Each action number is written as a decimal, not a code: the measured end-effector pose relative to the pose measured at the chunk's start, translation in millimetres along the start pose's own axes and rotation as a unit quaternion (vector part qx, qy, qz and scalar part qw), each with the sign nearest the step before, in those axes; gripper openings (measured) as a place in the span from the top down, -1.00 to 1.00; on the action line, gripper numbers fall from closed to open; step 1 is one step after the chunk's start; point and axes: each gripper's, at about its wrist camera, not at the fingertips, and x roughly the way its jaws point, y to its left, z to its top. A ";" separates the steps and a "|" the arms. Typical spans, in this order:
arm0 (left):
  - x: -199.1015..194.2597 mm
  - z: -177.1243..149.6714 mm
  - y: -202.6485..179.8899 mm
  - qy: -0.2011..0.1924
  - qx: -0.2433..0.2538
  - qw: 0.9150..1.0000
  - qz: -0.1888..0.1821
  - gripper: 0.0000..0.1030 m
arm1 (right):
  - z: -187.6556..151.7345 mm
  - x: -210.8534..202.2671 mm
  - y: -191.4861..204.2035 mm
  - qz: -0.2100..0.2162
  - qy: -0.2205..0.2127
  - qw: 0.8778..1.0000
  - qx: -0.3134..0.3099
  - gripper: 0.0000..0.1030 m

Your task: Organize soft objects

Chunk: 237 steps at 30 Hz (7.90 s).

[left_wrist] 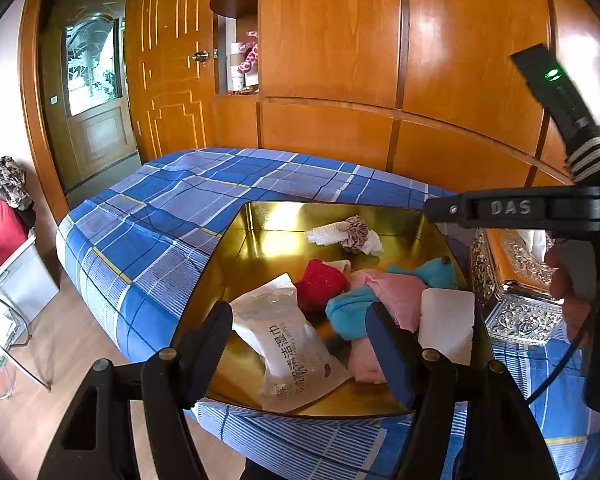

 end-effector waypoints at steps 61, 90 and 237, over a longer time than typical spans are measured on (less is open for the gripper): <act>-64.3 55.2 -398.7 -0.002 0.283 0.907 -0.312 -0.40 | -301.5 -270.0 -467.5 -0.341 -0.123 0.757 0.543 -0.23; 120.5 -22.2 -656.6 0.177 0.350 0.869 -0.300 0.71 | -312.9 -260.3 -474.6 -0.232 -0.136 0.762 0.589 -0.25; -3.1 12.8 -22.4 -0.004 0.070 0.997 -0.034 -0.02 | 96.6 -28.1 -94.2 -0.046 0.033 0.997 -0.043 0.53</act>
